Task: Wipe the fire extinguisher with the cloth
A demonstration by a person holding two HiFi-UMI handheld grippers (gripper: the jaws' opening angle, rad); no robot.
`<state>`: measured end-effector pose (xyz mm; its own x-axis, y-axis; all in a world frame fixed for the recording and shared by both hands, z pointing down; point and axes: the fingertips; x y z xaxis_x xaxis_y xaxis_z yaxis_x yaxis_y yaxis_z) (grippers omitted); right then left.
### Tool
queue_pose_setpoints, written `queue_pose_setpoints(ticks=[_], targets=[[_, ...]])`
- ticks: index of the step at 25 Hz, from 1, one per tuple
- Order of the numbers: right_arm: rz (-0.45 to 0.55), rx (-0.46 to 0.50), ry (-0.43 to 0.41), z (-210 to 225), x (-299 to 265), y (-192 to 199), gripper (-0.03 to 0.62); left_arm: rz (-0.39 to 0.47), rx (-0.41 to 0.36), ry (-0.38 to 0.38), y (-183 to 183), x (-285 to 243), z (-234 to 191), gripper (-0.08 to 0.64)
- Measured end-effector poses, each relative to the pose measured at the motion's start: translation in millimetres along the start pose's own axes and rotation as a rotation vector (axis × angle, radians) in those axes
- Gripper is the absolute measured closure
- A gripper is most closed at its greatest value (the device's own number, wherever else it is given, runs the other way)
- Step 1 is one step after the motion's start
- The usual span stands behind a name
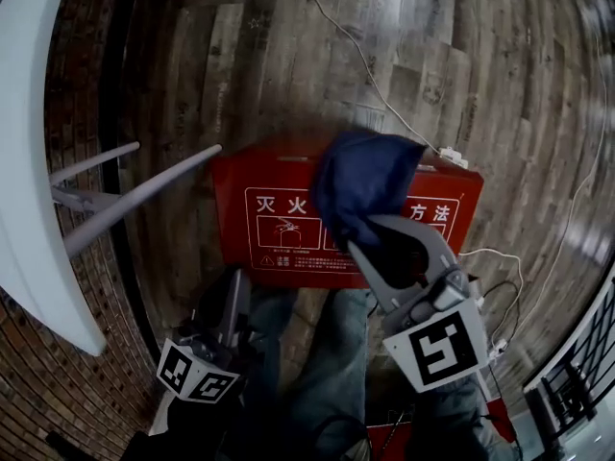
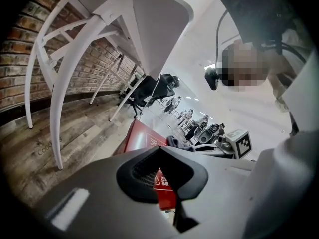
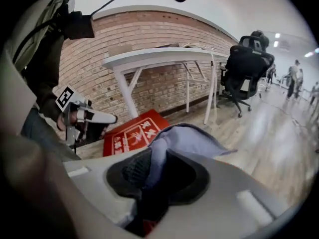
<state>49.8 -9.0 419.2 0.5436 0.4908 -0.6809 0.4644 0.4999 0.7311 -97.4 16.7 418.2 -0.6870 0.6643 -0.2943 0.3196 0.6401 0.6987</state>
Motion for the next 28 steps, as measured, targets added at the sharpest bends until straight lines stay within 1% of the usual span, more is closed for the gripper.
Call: queue_pose_setpoints(ticks=[1,2,3,4,5,6,7,9,12,13,14,15,16,18,19,20,21,23,26,28], targets=[[-0.044,-0.039,0.064,23.0,10.7,8.0,0.502,0.006,0.006,0.0,-3.2,0.0,-1.1,0.563],[-0.108,-0.109,0.128,47.0,21.4,18.4,0.502,0.012,0.012,0.001,-6.8,0.1,-2.8,0.563],[-0.173,-0.16,0.169,70.5,29.7,27.4,0.502,0.017,0.017,0.002,-10.2,0.3,-4.9,0.563],[-0.226,-0.171,0.176,92.6,33.3,33.1,0.502,0.022,0.022,0.003,-13.0,0.4,-6.8,0.563],[-0.265,-0.157,0.15,112.5,31.4,36.2,0.502,0.029,0.028,0.005,-15.2,0.4,-8.2,0.563],[-0.297,-0.143,0.098,128.9,23.8,38.1,0.502,0.037,0.035,0.008,-16.9,0.4,-9.0,0.563],[-0.328,-0.151,0.024,139.9,11.0,40.0,0.502,0.045,0.043,0.011,-18.3,0.6,-9.5,0.563],[-0.402,-0.235,-0.167,145.3,-24.1,47.2,0.502,0.055,0.056,0.017,-20.3,1.4,-9.8,0.563],[-0.571,-0.388,-0.494,121.9,-71.2,71.5,0.503,0.066,0.069,0.029,-22.1,0.0,-8.3,0.563],[-0.624,-0.429,-0.587,110.3,-83.4,79.4,0.503,0.071,0.076,0.035,-22.7,-1.4,-7.6,0.563],[-0.659,-0.462,-0.655,100.1,-95.9,84.0,0.503,0.076,0.082,0.043,-23.4,-3.1,-6.9,0.563],[-0.67,-0.489,-0.701,91.0,-110.0,84.0,0.503,0.081,0.088,0.052,-24.3,-4.7,-6.2,0.563],[-0.658,-0.515,-0.732,81.8,-126.6,80.2,0.503,0.087,0.093,0.06,-25.2,-6.1,-5.5,0.563],[-0.608,-0.561,-0.766,59.1,-167.6,67.7,0.503,0.094,0.102,0.074,-26.9,-8.2,-3.6,0.563],[-0.595,-0.573,-0.769,45.9,-189.8,63.5,0.503,0.097,0.108,0.078,-27.8,-8.8,-2.3,0.563],[-0.602,-0.567,-0.764,34.0,-210.8,62.7,0.503,0.1,0.113,0.082,-29.3,-9.5,-1.2,0.563],[-0.631,-0.543,-0.753,25.4,-228.7,65.4,0.503,0.107,0.118,0.084,-31.4,-10.0,-0.3,0.563],[-0.721,-0.468,-0.735,19.9,-249.1,77.6,0.503,0.126,0.124,0.09,-36.5,-9.5,0.4,0.563],[-0.844,-0.379,-0.703,32.2,-246.8,106.1,0.503,0.147,0.128,0.085,-39.0,-4.0,-5.7,0.563],[-0.934,-0.344,-0.649,50.6,-232.6,138.1,0.503,0.147,0.134,0.067,-34.7,0.4,-12.4,0.563]])
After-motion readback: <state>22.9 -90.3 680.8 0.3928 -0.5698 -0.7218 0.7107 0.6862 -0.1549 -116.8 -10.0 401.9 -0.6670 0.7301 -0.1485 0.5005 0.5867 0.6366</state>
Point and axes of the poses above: the fingertips, and each gripper's own axes: x backward along the fingers, z to its right, y out of its underside, and after that the axes turned 5 degrees about y, right-handed
